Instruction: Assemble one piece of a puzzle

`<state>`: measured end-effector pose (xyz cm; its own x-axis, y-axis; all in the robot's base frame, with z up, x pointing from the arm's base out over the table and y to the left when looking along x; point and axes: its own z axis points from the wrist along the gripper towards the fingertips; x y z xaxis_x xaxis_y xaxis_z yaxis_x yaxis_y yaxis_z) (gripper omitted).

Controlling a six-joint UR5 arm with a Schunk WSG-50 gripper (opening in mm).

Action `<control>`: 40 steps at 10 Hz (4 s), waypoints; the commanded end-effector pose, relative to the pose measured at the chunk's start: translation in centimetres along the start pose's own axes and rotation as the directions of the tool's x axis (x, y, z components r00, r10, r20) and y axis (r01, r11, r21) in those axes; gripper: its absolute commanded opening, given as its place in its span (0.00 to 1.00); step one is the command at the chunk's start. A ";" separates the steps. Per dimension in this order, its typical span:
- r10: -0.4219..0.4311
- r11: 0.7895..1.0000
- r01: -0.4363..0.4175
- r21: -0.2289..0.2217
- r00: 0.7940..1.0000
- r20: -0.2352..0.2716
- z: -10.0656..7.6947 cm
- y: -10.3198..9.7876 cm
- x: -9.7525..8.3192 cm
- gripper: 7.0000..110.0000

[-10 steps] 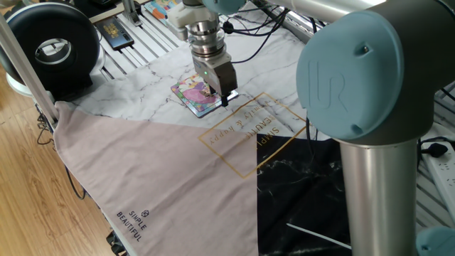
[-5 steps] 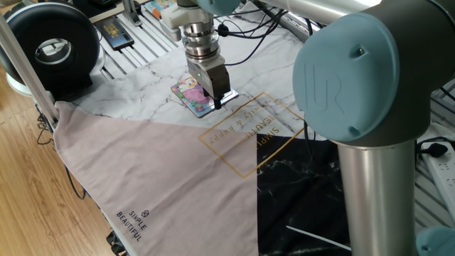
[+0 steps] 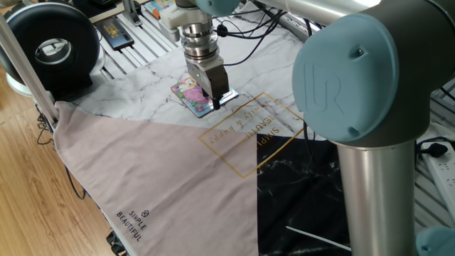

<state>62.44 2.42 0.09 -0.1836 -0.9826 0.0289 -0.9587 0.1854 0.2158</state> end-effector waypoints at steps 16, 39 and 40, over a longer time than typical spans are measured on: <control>0.002 1.000 -0.002 0.005 1.000 0.007 0.3 -0.1 0.1 0.57; -0.019 0.999 0.018 0.029 1.000 0.023 -0.3 -1.0 -0.7 0.57; -0.020 0.999 0.019 0.027 0.999 0.029 -0.3 -1.0 -0.8 0.57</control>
<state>63.51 2.67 0.10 -0.1630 -0.9865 0.0131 -0.9685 0.1625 0.1888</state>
